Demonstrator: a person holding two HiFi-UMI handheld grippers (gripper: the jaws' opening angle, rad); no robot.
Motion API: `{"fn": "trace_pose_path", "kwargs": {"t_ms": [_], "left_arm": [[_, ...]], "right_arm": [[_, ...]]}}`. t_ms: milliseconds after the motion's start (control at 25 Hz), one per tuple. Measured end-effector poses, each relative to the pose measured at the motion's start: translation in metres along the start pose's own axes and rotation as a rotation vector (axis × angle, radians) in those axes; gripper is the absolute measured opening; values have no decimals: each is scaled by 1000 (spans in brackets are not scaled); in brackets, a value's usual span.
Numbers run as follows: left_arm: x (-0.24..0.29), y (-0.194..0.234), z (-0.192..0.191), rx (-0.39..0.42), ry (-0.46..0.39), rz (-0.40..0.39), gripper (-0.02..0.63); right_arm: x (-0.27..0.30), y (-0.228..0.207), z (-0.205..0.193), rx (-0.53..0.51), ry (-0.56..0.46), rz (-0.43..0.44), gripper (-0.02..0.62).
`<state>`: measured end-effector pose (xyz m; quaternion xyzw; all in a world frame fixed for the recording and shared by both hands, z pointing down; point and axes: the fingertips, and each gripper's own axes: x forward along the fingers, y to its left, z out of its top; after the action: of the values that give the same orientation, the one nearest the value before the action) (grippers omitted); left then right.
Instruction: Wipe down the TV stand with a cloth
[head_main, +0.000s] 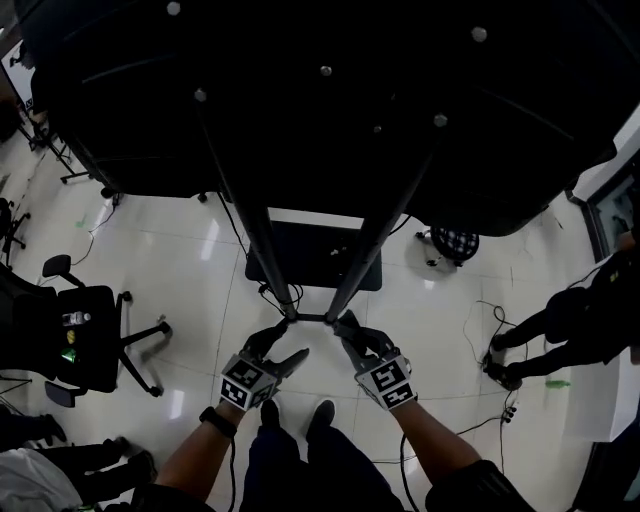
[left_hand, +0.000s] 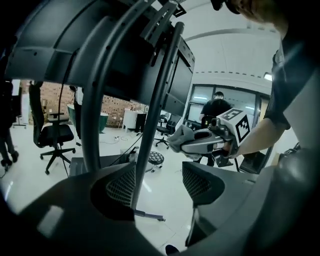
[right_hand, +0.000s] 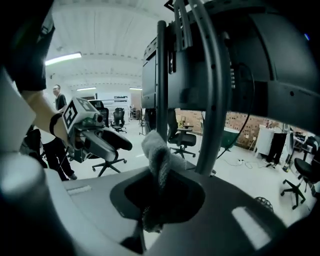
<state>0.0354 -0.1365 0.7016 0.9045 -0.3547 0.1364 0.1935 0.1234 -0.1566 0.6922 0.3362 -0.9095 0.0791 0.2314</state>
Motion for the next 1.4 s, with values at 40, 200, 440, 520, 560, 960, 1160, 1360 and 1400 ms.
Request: {"fn": "trace_pose_path", "kwargs": {"t_ms": [40,200,440,520,560,960,1160,1360,1400], "left_arm": [[-16,-6,10,0,-18,11,313],[-72,-37,48,-26,-100,26,311],[-136,-69,90,32,-192,-4,310],[-159,-81,97,55,-209,-17,309],[-170,-89,99,62,-215,-28,310],[-270,-148,70,92,-234,-110,305],[-312,-159,55,51,-247,-126,302],[-334,-166,44,58,-237,-137,302],[-338,-167,45,62,-238,-136,302]], "right_arm": [[-13,3,15,4,-23,-3,23],[-65,20,65,24,-117,-8,23],[-120,63,121,35,-235,-12,23],[-134,87,132,81,-265,-1,23],[-142,99,135,104,-278,-1,23],[-198,197,136,126,-300,-58,23],[-222,238,137,114,-304,-83,21],[-239,266,144,83,-309,-81,21],[-241,269,147,82,-317,-78,21]]}}
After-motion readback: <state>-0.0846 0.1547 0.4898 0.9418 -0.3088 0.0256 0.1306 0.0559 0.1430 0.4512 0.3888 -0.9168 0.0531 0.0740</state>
